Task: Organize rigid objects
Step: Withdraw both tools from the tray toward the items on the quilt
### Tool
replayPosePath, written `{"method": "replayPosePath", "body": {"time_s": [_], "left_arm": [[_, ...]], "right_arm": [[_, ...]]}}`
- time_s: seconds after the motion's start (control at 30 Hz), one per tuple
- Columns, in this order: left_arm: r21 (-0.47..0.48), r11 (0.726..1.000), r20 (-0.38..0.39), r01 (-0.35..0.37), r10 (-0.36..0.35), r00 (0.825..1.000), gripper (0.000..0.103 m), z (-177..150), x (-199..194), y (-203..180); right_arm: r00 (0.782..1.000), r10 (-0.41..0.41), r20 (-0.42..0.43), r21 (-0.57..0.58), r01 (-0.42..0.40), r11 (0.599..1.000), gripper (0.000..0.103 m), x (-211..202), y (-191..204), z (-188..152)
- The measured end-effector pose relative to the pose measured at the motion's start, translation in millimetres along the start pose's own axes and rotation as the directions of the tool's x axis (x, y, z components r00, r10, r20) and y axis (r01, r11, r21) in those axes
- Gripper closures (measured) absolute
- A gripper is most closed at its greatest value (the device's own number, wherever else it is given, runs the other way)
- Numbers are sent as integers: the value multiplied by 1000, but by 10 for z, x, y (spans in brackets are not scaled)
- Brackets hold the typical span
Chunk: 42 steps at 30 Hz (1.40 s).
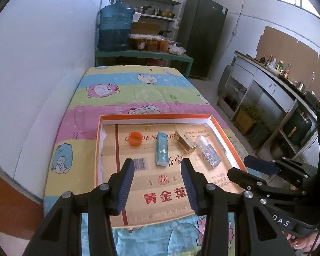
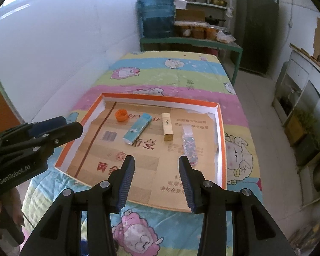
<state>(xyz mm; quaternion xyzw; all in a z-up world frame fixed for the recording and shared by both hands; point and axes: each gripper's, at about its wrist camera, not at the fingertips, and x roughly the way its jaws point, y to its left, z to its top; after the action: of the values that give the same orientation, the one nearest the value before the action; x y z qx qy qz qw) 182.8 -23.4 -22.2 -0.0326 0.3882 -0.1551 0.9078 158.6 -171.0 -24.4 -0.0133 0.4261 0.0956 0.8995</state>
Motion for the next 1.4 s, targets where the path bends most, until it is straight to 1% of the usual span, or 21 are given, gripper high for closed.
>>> {"method": "replayPosePath", "body": {"time_s": [0.43, 0.9, 1.13, 1.17, 1.4], "left_arm": [[-10, 1000, 13, 14, -14, 1000, 58, -233, -268, -26], [-1, 1000, 25, 26, -26, 999, 58, -556, -543, -153], [-2, 1000, 19, 26, -26, 999, 58, -767, -642, -153], [-3, 1000, 18, 27, -27, 999, 58, -768, -639, -153], [-12, 999, -5, 34, -34, 999, 58, -1082, -690, -111]], "right_arm": [[1000, 16, 11, -26, -15, 1000, 59, -262, 233, -254], [999, 33, 26, -20, -32, 999, 59, -531, 321, -585], [999, 34, 25, -16, -33, 999, 59, -589, 346, -709], [999, 33, 24, -16, -33, 999, 59, -605, 357, -746], [1000, 26, 6, -22, -26, 999, 59, -651, 432, -1047]]}}
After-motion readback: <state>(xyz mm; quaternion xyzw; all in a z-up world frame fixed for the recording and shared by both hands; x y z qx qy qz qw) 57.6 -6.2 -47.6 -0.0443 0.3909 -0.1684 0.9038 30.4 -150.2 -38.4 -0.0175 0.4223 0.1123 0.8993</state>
